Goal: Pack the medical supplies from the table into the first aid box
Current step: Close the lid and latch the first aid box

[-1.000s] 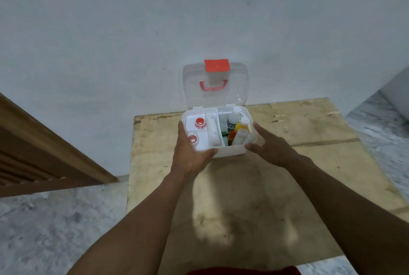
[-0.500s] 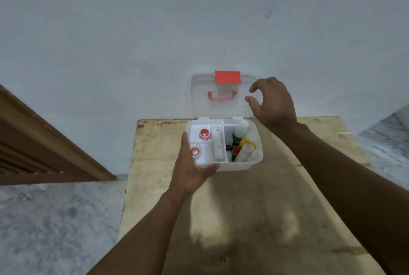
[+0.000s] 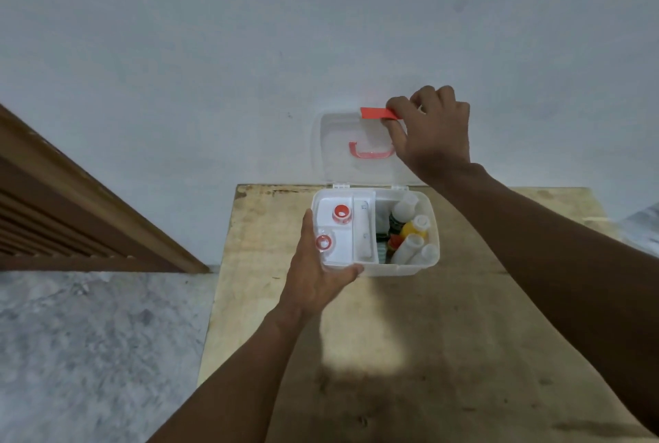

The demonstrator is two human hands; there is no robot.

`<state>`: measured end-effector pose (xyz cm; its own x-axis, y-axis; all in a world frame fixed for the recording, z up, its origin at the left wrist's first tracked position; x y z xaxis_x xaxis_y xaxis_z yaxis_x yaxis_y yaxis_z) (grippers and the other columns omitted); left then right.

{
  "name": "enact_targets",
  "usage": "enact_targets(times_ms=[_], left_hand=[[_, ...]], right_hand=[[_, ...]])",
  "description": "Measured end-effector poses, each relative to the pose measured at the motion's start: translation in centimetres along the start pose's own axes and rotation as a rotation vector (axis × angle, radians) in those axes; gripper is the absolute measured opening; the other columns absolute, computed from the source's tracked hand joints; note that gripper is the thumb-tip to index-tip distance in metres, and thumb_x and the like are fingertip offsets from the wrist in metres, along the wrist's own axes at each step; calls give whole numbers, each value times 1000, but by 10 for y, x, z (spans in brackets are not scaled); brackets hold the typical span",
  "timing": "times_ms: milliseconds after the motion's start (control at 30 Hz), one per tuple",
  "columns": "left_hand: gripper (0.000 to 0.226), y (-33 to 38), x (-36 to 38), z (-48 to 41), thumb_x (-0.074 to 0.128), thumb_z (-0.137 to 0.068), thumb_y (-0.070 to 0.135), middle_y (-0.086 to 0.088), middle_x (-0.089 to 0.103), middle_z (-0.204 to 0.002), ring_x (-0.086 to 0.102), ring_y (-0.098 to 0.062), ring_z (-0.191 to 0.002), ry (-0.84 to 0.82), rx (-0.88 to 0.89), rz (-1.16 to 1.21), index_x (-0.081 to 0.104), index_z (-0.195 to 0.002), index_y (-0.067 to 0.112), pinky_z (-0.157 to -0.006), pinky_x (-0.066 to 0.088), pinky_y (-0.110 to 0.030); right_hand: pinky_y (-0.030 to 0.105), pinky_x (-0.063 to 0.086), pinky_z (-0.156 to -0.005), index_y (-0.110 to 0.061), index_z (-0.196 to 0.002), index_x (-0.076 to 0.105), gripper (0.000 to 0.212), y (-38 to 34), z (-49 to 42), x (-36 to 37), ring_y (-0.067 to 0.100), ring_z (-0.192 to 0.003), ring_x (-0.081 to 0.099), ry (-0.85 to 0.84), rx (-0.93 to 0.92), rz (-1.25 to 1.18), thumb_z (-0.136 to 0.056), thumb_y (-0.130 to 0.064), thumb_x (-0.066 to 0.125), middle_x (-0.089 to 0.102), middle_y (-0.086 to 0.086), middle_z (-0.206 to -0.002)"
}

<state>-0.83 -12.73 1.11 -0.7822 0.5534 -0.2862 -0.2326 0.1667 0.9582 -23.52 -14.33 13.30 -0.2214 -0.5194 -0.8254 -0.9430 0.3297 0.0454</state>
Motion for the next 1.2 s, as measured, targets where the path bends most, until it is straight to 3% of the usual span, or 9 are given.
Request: enact_targets(times_ms=[100, 233, 500, 700, 767, 867, 967, 1067, 1200], left_hand=[[96, -1, 0, 0, 87, -67, 31, 10, 55, -131, 60, -15, -117, -1, -5, -19, 27, -142, 28, -87, 58, -43], [95, -3, 0, 0, 88, -67, 32, 12, 56, -128, 61, -10, -114, 8, 38, -38, 29, -141, 26, -84, 59, -38], [95, -3, 1, 4, 89, -63, 20, 21, 59, -115, 62, 3, -99, 22, -38, 66, 29, -134, 42, -67, 53, -11], [99, -9, 1, 4, 91, -58, 31, 19, 55, -116, 61, -3, -98, 45, -32, -22, 27, -134, 35, -68, 50, -12], [99, -9, 3, 5, 91, -58, 34, 17, 52, -114, 61, -7, -97, 73, -37, -49, 27, -134, 31, -68, 48, -10], [99, -8, 5, 8, 90, -59, 40, 17, 49, -113, 59, -6, -95, 114, -34, -81, 28, -136, 27, -65, 41, -2], [97, -9, 5, 11, 89, -59, 43, 18, 52, -111, 58, -3, -90, 144, -34, -100, 31, -135, 29, -61, 40, 0], [95, -11, 5, 13, 88, -60, 47, 18, 51, -112, 55, -3, -90, 146, -58, -104, 33, -135, 26, -65, 40, -5], [101, -18, 7, 13, 89, -54, 55, 17, 52, -113, 59, -8, -96, 150, -129, -86, 35, -134, 27, -72, 52, -18]], right_hand=[[39, 46, -71, -14, -103, 66, 28, -5, -2, -6, 29, -88, 58, -78, 15, -171, -96, -34, 49, 66, 8, -95], [39, 47, -66, -9, -100, 62, 24, -15, 10, -26, 24, -72, 54, -150, 37, -310, -99, -29, 48, 62, 4, -79], [36, 43, -65, -10, -96, 66, 23, -22, 64, -58, 28, -74, 57, -253, -12, -234, -98, -28, 53, 68, 7, -81], [38, 45, -57, -5, -79, 64, 18, -37, 98, -58, 32, -65, 55, -196, -123, -142, -89, -19, 62, 64, 12, -71], [39, 48, -58, -6, -77, 61, 15, -39, 114, -52, 30, -68, 56, -220, -106, -149, -89, -15, 63, 64, 12, -74], [38, 57, -69, -8, -91, 62, 7, -44, 141, -45, 26, -81, 62, -315, -80, -176, -91, -14, 64, 67, 10, -92], [40, 60, -82, -5, -102, 66, 15, -50, 167, -34, 28, -100, 68, -366, -151, -136, -88, -10, 71, 70, 15, -110], [40, 59, -88, -4, -103, 67, 17, -52, 176, -26, 29, -111, 65, -383, -131, -104, -87, -7, 71, 69, 15, -118], [44, 59, -84, -5, -103, 68, 25, -55, 174, -30, 29, -105, 69, -393, -109, -89, -81, -11, 79, 72, 14, -113]])
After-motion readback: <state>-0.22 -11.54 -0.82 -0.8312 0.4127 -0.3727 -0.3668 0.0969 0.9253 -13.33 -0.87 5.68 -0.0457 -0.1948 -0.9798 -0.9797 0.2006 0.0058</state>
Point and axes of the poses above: each hand's wrist, its own z-axis away from the middle knuckle, its own x-axis out of the palm, y = z × x, the point moved 2 cm from there along -z, towards the middle knuckle
